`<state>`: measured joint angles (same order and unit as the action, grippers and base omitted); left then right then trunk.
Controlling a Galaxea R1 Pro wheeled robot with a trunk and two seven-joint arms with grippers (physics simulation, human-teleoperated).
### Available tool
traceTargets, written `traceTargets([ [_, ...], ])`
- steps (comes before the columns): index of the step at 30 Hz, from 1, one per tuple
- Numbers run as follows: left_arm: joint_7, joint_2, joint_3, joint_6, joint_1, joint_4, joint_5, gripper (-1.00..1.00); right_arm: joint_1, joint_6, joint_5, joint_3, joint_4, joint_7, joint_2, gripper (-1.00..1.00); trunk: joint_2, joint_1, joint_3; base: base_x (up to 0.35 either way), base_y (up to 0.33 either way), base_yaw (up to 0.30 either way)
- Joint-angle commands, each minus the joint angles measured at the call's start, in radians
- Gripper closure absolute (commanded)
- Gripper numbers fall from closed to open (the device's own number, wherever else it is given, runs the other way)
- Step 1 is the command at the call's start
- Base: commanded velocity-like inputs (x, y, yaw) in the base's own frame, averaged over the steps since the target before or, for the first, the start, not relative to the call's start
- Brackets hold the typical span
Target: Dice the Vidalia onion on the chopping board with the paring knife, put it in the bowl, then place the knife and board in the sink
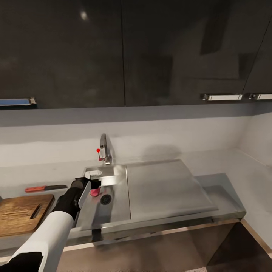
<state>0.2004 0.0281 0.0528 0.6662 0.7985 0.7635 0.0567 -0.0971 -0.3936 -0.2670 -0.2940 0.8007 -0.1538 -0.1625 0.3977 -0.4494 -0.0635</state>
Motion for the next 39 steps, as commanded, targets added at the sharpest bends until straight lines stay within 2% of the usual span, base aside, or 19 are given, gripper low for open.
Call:
traceTargets([
  [1,0.005,0.001,0.003,0.004,0.001,0.001,0.006,-1.00,0.000,-0.002,-0.007,-0.007,0.001,-0.008,-0.002,-1.00,0.002,-0.001,-0.004,0.000,0.000,0.000],
  [16,0.004,0.001,0.004,0.003,0.001,-0.029,0.006,-1.00,0.000,0.002,-0.008,-0.007,0.002,-0.008,-0.002,-1.00,0.002,-0.001,-0.028,0.109,0.000,0.000],
  [27,0.004,0.001,0.004,0.002,0.001,-0.046,0.006,-1.00,0.000,0.002,-0.008,-0.007,0.002,-0.008,-0.002,-1.00,0.002,-0.001,-0.045,0.012,0.000,0.000],
  [39,0.004,0.000,0.004,-0.030,0.001,-0.050,0.006,-1.00,0.000,0.002,-0.007,-0.007,0.002,-0.009,-0.002,-1.00,0.002,-0.001,-0.064,0.157,0.000,0.000],
])
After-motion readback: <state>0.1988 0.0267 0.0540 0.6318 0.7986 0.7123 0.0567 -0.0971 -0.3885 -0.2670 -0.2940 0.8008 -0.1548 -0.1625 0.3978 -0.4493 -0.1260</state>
